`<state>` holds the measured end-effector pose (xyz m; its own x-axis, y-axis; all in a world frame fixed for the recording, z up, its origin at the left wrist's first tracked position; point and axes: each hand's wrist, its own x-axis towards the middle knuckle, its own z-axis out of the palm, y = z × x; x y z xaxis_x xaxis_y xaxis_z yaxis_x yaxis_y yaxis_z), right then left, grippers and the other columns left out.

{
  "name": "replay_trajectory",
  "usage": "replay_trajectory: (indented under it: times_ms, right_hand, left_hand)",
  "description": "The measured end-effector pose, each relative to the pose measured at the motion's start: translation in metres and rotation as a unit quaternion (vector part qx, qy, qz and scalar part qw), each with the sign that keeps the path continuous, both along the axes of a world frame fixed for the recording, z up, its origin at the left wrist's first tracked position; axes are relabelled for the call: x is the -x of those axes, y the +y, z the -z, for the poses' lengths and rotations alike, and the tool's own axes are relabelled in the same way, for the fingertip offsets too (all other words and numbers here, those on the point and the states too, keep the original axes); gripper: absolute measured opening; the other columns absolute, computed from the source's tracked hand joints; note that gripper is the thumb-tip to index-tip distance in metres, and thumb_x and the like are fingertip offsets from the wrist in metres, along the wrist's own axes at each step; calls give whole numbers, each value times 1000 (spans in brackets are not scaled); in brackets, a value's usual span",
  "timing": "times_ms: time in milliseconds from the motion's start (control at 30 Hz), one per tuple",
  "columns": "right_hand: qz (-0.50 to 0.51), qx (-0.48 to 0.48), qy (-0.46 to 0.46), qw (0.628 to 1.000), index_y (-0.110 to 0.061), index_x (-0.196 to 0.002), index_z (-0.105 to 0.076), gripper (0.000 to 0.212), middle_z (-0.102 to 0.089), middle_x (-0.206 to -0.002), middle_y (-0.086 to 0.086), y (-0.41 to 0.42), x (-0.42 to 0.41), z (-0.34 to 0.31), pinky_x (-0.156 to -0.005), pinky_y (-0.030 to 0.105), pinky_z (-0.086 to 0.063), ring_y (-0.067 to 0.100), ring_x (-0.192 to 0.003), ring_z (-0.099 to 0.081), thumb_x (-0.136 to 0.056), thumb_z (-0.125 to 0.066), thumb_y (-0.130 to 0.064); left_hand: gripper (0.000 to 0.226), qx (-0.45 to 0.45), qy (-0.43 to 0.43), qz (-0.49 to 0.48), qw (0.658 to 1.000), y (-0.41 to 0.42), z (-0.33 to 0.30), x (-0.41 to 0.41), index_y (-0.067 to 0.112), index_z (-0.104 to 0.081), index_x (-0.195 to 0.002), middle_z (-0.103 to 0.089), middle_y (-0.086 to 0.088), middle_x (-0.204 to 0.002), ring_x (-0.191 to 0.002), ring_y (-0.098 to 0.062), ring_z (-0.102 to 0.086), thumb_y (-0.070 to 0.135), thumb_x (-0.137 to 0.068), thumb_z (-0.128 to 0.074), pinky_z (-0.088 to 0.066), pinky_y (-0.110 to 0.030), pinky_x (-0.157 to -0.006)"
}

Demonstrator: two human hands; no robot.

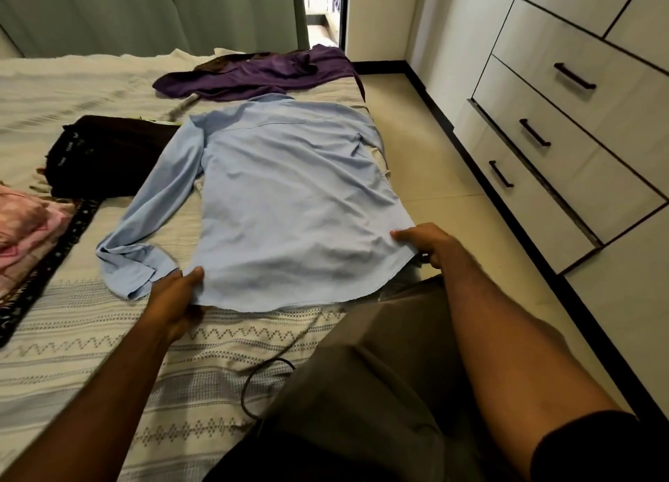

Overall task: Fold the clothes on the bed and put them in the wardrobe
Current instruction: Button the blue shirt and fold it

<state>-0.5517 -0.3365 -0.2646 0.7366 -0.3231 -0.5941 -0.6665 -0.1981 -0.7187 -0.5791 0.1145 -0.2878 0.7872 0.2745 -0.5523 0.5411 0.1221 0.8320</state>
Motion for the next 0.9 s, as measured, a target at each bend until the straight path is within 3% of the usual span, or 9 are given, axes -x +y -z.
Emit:
replay_trajectory:
  times_ms: [100, 200, 300, 367, 433, 500, 600, 700, 900]
  right_hand:
    - [54, -39, -98, 993, -4, -126, -59, 45, -67, -104, 12, -1, -2, 0, -77, 47, -59, 28, -90, -64, -93, -72, -30]
    - [9, 120, -145, 982, -7, -127, -64, 44, -69, -119, 15, -1, 0, 4, -91, 45, -54, 34, -106, -64, -95, -67, -37]
    - [-42, 144, -139, 979, -4, -126, -63, 44, -68, -120, 15, -9, -1, -2, -84, 37, -52, 32, -104, -65, -94, -70, -33]
    - [-113, 131, -74, 982, -5, -114, -66, 36, -70, -102, 13, -16, -2, -12, -62, 31, -51, 27, -82, -65, -93, -71, -34]
    - [-203, 219, 28, 954, -6, -96, -65, 35, -65, -82, 11, -26, -3, -18, -49, 26, -44, 24, -64, -60, -89, -74, -40]
    - [-242, 322, 87, 911, -6, -99, -66, 44, -71, -86, 14, -27, -6, -18, -60, 31, -54, 28, -75, -69, -81, -82, -42]
    - [-208, 405, 46, 889, -15, -117, -60, 59, -64, -120, 14, -19, -22, -13, -93, 46, -53, 35, -109, -62, -74, -82, -49]
    - [-214, 399, -15, 891, -21, -121, -56, 48, -56, -129, 12, 10, -36, -24, -100, 52, -46, 37, -117, -55, -82, -73, -43]
    - [-303, 388, -78, 867, -28, -122, -52, 39, -51, -135, 3, 69, -91, -19, -105, 53, -36, 28, -121, -53, -89, -66, -42]
  left_hand:
    - [18, -22, -47, -26, 998, -8, -2, -1, 10, -63, -92, -64, -20, -89, -65, -27, -57, 25, -102, -59, -45, -33, -61]
    - [25, -169, -95, -12, 981, -13, -1, 1, 0, -61, -103, -65, -25, -92, -60, -27, -59, 24, -103, -56, -48, -32, -52]
    - [22, -211, -109, 27, 971, -10, -4, 11, -1, -56, -103, -59, -19, -68, -33, -19, -50, 20, -105, -52, -38, -23, -34]
    - [21, -219, -91, 88, 968, 0, -5, 18, -5, -58, -103, -61, -17, -58, -30, -18, -47, 15, -104, -53, -36, -21, -33]
    - [20, -228, -35, 174, 957, 12, -4, 23, -9, -59, -104, -67, -22, -58, -35, -22, -54, 11, -101, -58, -42, -24, -34]
    - [23, -257, 17, 240, 936, 19, -6, 26, -7, -61, -102, -68, -23, -59, -41, -28, -63, 13, -96, -67, -48, -29, -37]
    - [44, -400, 16, 297, 867, 24, -14, 3, 4, -59, -72, -63, -10, -51, -43, -24, -64, 42, -85, -78, -48, -29, -42]
    - [59, -517, -18, 305, 799, 23, -19, -32, 11, -58, -68, -62, -4, -60, -62, -25, -65, 67, -80, -70, -52, -35, -60]
    - [39, -472, -72, 255, 841, 5, -11, -110, 10, -55, -96, -65, -13, -97, -97, -31, -62, 44, -89, -71, -42, -38, -75]
